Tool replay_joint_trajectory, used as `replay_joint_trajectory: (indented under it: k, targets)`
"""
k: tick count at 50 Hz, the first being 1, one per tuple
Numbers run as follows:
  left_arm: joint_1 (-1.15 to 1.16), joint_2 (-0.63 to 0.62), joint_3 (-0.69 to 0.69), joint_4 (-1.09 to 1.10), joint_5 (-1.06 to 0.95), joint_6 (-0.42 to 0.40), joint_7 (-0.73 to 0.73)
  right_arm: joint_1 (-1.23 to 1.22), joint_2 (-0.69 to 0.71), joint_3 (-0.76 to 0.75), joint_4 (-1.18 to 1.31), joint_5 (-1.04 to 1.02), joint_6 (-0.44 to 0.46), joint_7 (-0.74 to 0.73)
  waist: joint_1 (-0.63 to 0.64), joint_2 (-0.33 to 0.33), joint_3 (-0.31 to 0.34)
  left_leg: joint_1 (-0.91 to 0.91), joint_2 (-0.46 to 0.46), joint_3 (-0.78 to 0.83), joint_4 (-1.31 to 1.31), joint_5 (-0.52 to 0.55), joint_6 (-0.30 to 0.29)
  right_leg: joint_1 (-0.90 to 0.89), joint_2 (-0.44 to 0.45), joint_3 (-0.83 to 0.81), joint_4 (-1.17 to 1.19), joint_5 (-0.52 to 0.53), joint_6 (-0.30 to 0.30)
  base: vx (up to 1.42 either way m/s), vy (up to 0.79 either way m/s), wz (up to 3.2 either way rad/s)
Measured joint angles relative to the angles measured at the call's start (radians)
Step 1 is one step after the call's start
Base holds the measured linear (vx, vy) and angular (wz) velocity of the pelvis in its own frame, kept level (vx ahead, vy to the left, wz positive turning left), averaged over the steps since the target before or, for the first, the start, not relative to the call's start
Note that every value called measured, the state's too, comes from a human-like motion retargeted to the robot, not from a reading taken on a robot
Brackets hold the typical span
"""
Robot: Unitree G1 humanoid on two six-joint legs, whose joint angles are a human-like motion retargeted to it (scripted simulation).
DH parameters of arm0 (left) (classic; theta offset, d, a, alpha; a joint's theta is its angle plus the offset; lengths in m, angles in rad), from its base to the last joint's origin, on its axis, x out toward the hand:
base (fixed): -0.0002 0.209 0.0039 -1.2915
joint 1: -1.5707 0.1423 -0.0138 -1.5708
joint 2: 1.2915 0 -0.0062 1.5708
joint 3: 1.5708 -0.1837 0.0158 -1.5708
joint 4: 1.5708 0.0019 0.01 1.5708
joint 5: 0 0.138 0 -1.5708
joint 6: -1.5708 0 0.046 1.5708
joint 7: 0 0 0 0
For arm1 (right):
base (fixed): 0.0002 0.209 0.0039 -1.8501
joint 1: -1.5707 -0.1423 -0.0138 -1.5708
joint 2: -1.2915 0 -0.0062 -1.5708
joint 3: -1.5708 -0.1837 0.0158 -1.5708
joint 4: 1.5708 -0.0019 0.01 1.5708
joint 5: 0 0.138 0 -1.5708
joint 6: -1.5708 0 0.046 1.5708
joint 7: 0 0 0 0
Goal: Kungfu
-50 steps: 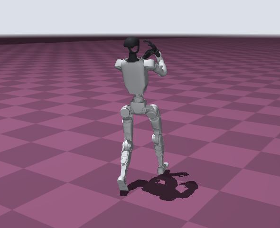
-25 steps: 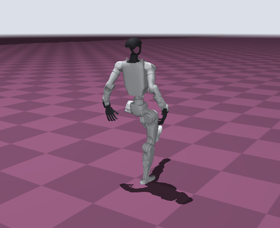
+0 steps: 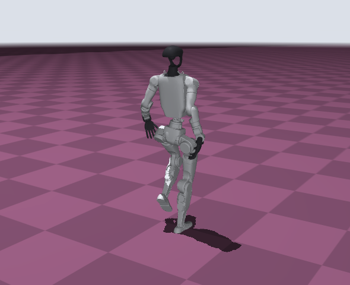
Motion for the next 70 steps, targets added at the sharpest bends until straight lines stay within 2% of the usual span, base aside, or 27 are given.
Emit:
replay_joint_trajectory:
  k: [3,5,8,11,15,20,25,27,28,30,32,33,35,37,39,42,47,50,52,53,55,57,60,63,66,68,70]
  targets:
    - [-0.216,-0.021,-0.081,-0.014,-0.265,0.014,0.087,-0.051,0.029,-0.06,0.057,0.038,0.118,-0.13,0.001,0.015,0.022,0.027,0.013,-0.007,-0.128,-0.025,0.01,0.01,0.015,-0.003,-0.002,-0.009,0.003,0.04,-0.14,0.08]
    - [-0.361,-0.05,-0.152,-0.036,-0.441,0.022,0.115,-0.077,0.05,-0.103,0.049,0.121,0.121,-0.214,-0.009,0.029,0.042,0.04,0.012,-0.018,-0.236,-0.032,0.004,0.024,0.025,-0.007,-0.004,-0.015,0.01,-0.01,-0.11,0.04]
    - [-0.552,-0.145,-0.256,-0.065,-0.694,0.035,0.13,-0.119,0.076,-0.133,-0.011,0.364,0.062,-0.293,-0.021,0.047,0.06,0.054,0.029,-0.016,-0.425,-0.026,0.001,0.042,0.048,0.016,-0.008,-0.018,0.02,0.02,-0.12,-0.39]
    - [-0.687,-0.263,-0.339,-0.092,-0.952,0.037,0.124,-0.201,0.099,-0.121,-0.094,0.67,0.022,-0.273,-0.034,0.065,0.077,0.066,0.059,-0.006,-0.628,-0.001,0.005,0.056,0.078,0.08,-0.009,-0.015,0.036,0.01,-0.11,-1.07]
    - [-0.759,-0.402,-0.432,-0.131,-1.234,0.034,0.073,-0.354,0.131,-0.059,-0.213,1.001,0.057,-0.176,-0.052,0.099,0.11,0.077,0.09,-0.049,-0.868,0.078,0.027,0.071,0.121,0.218,0.004,-0.01,0.057,0.01,-0.04,-1.82]
    - [-0.716,-0.501,-0.502,-0.154,-1.395,0.045,-0.07,-0.555,0.171,0.079,-0.295,1.181,0.13,-0.071,-0.048,0.156,0.168,0.104,0.138,-0.202,-1.083,0.216,-0.013,0.049,0.17,0.418,0.098,-0.025,0.079,0.09,0.09,-2.78]
    - [-0.624,-0.516,-0.56,-0.136,-1.305,0.026,-0.176,-0.694,0.225,0.276,-0.279,1.3,0.199,-0.011,0.023,0.188,0.22,0.153,0.172,-0.484,-1.197,0.244,-0.025,-0.047,0.201,0.574,0.295,-0.107,0.056,0.15,0.22,-3.18]
    - [-0.576,-0.52,-0.588,-0.112,-1.253,0.011,-0.197,-0.718,0.238,0.334,-0.26,1.323,0.245,0.023,0.045,0.195,0.229,0.189,0.168,-0.617,-1.221,0.282,-0.065,-0.083,0.22,0.653,0.376,-0.159,0.054,0.3,0.24,-2.58]
    - [-0.552,-0.522,-0.601,-0.098,-1.229,0.005,-0.209,-0.728,0.243,0.356,-0.247,1.329,0.269,0.04,0.045,0.203,0.231,0.203,0.18,-0.633,-1.234,0.256,-0.116,-0.106,0.236,0.682,0.425,-0.191,0.053,0.35,0.39,-1.99]
    - [-0.503,-0.546,-0.609,-0.053,-1.18,-0.016,-0.235,-0.749,0.233,0.386,-0.217,1.323,0.311,0.078,0.036,0.158,0.239,0.233,0.09,-0.559,-1.203,0.096,-0.158,-0.146,0.132,0.756,0.515,-0.291,0.081,0.37,0.52,-1.51]
    - [-0.47,-0.553,-0.626,-0.003,-1.139,-0.023,-0.216,-0.743,0.241,0.403,-0.191,1.292,0.32,0.131,0.001,0.161,0.241,0.19,0.152,-0.463,-1.141,-0.116,-0.155,-0.192,0.157,0.749,0.568,-0.316,0.067,0.28,0.13,-0.65]
    - [-0.463,-0.555,-0.638,0.012,-1.132,-0.035,-0.207,-0.731,0.239,0.404,-0.178,1.265,0.32,0.153,-0.024,0.178,0.244,0.17,0.158,-0.454,-1.103,-0.172,-0.145,-0.198,0.16,0.743,0.571,-0.321,0.069,0.4,0.21,0.52]
    - [-0.482,-0.55,-0.668,0.033,-1.144,-0.044,-0.206,-0.709,0.228,0.375,-0.153,1.201,0.29,0.163,-0.129,0.253,0.259,0.053,0.11,-0.561,-0.946,-0.236,-0.138,-0.185,0.144,0.638,0.52,-0.305,0.064,0.34,0.3,1.56]
    - [-0.508,-0.548,-0.677,0.046,-1.172,-0.006,-0.218,-0.691,0.21,0.364,-0.134,1.18,0.223,0.113,-0.109,0.241,0.267,0.012,0.062,-0.517,-0.888,-0.249,-0.098,-0.167,0.098,0.659,0.471,-0.28,0.089,0.42,0.36,0.12]
    - [-0.531,-0.546,-0.672,0.057,-1.198,0.044,-0.23,-0.682,0.184,0.373,-0.122,1.188,0.135,0.06,-0.068,0.204,0.253,-0.001,0.044,-0.461,-0.849,-0.278,-0.08,-0.162,0.031,0.675,0.421,-0.233,0.14,0.46,0.3,-0.72]
    - [-0.57,-0.52,-0.642,0.05,-1.241,0.114,-0.227,-0.667,0.132,0.437,-0.142,1.151,0.003,0.043,-0.02,0.166,0.227,0.011,0.029,-0.381,-0.812,-0.313,-0.037,-0.144,-0.042,0.684,0.341,-0.105,0.22,0.63,0.34,-0.9]
    - [-0.677,-0.404,-0.527,0.037,-1.313,0.265,-0.143,-0.682,0.034,0.556,-0.264,0.929,-0.212,0.136,-0.038,0.15,0.186,0.09,0.043,-0.371,-0.81,-0.361,0.007,-0.06,-0.059,0.58,0.226,0.198,0.376,0.77,0.33,-0.45]
    - [-0.746,-0.319,-0.438,0.09,-1.308,0.302,-0.082,-0.748,-0.016,0.634,-0.384,0.927,-0.315,0.185,0.012,0.139,0.184,0.192,0.167,-0.413,-0.836,-0.407,-0.04,-0.059,0.084,0.333,0.288,0.393,0.394,0.71,-0.31,-1.4]
    - [-0.774,-0.265,-0.387,0.146,-1.27,0.285,-0.051,-0.841,-0.076,0.684,-0.491,1.037,-0.305,0.238,0.041,0.135,0.167,0.249,0.216,-0.364,-0.905,-0.382,-0.028,-0.152,0.08,0.111,0.347,0.501,0.394,0.21,0.23,-2.23]
    - [-0.778,-0.238,-0.367,0.172,-1.249,0.276,-0.028,-0.896,-0.115,0.695,-0.557,1.119,-0.275,0.277,0.042,0.136,0.147,0.274,0.225,-0.327,-0.955,-0.357,-0.011,-0.209,0.051,-0.011,0.388,0.508,0.394,0.07,0.51,-2.17]
    - [-0.757,-0.201,-0.333,0.216,-1.207,0.257,0.016,-1.025,-0.189,0.701,-0.68,1.273,-0.215,0.312,0.042,0.127,0.111,0.34,0.245,-0.239,-1.065,-0.306,-0.017,-0.326,0.054,-0.169,0.538,0.375,0.394,0.09,0.42,-1.92]
    - [-0.705,-0.206,-0.316,0.248,-1.158,0.26,0.042,-1.189,-0.269,0.653,-0.763,1.383,-0.191,0.285,0.045,0.107,0.084,0.421,0.245,-0.133,-1.179,-0.257,-0.038,-0.437,0.053,-0.276,0.729,0.262,0.394,0.11,0.39,-1.44]
    - [-0.616,-0.258,-0.338,0.284,-1.103,0.298,0.01,-1.457,-0.392,0.54,-0.794,1.45,-0.234,0.161,0.026,0.104,0.047,0.498,0.212,-0.035,-1.316,-0.209,-0.044,-0.573,-0.029,-0.443,1.012,0.13,0.394,0.17,0.39,-0.45]
    - [-0.524,-0.317,-0.401,0.323,-1.062,0.353,-0.101,-1.693,-0.505,0.434,-0.739,1.443,-0.258,0.038,-0.024,0.107,0.02,0.49,0.183,-0.073,-1.36,-0.177,0.006,-0.69,-0.079,-0.531,1.213,0.024,0.394,0.2,0.04,0.52]
    - [-0.445,-0.368,-0.458,0.371,-1.054,0.385,-0.201,-1.866,-0.578,0.34,-0.669,1.44,-0.181,-0.048,-0.075,0.105,0.009,0.474,0.162,-0.123,-1.367,-0.156,0.064,-0.775,-0.105,-0.562,1.34,-0.045,0.394,0.2,-0.08,0.74]
    - [-0.406,-0.403,-0.47,0.409,-1.065,0.394,-0.207,-1.945,-0.592,0.289,-0.631,1.435,-0.148,-0.072,-0.106,0.116,0.013,0.479,0.16,-0.149,-1.367,-0.154,0.077,-0.801,-0.112,-0.558,1.393,-0.073,0.394,0.19,0.07,0.6]
    - [-0.381,-0.424,-0.48,0.432,-1.091,0.395,-0.179,-2.002,-0.585,0.262,-0.601,1.427,-0.156,-0.117,-0.137,0.133,0.017,0.482,0.166,-0.172,-1.363,-0.153,0.086,-0.819,-0.108,-0.547,1.427,-0.081,0.394,0.15,0.06,0.52]
